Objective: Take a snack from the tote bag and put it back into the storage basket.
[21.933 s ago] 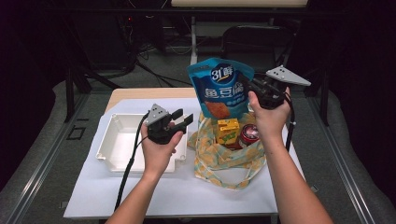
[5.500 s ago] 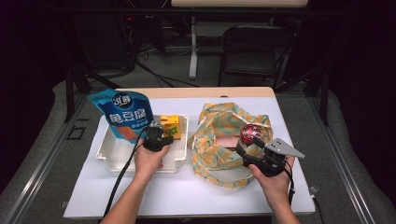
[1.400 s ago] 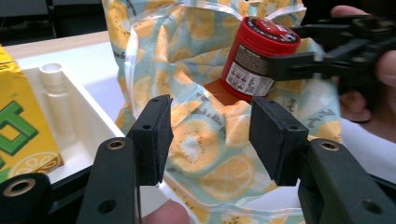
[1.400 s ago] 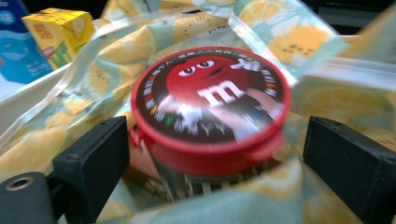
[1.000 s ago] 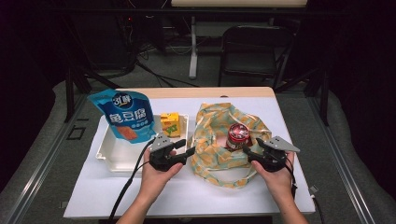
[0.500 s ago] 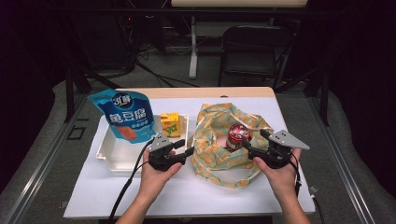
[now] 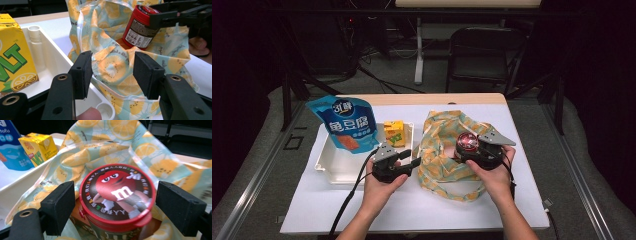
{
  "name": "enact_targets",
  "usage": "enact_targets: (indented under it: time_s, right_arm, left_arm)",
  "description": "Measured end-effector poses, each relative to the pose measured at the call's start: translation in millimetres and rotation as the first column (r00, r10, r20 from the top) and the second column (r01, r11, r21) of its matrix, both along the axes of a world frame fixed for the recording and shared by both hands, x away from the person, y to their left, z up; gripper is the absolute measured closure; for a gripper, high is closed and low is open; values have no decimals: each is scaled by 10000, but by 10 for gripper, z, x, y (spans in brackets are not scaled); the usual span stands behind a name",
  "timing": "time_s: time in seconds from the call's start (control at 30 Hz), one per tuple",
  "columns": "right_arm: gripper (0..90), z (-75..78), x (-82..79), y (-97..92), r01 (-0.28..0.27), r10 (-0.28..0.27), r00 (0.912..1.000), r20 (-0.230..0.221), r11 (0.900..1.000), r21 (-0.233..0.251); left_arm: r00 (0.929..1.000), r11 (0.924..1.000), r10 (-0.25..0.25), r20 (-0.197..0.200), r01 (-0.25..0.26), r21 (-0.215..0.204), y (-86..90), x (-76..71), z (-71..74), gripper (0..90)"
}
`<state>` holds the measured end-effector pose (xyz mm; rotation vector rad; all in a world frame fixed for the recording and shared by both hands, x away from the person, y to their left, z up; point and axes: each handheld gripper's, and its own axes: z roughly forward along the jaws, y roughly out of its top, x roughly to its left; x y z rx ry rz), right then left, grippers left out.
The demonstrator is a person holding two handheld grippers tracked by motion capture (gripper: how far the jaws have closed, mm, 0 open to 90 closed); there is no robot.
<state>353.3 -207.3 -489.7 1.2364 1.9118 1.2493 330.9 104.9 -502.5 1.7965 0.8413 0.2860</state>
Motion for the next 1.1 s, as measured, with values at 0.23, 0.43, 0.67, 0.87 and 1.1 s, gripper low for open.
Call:
enact_targets:
  time_s: [0.23,0.43,0.67,0.87,1.1]
  right_arm:
    - [221,-75,74,71,203,-205,9997,-141,9996,-204]
    - [249,-65,44,75,315,-314,9995,10,9991,-295]
    - [250,57,-8,101,-91,87,9998,195,9997,211]
    - [250,255,-75,196,-552,533,9977,408,9973,475]
    - [251,407,-161,373,-1049,1017,9934,522,9925,633]
  left_arm:
    - [9997,9998,172,170,-171,-94,-25,-23,2,492]
    - [9999,9999,-39,128,41,-156,-19,-24,11,492]
    - [9994,9997,-112,329,120,-224,-55,-31,50,490]
    - [9972,9991,-402,623,410,-120,-167,-50,91,484]
    - [9920,9975,-706,1051,699,102,-342,-85,135,433]
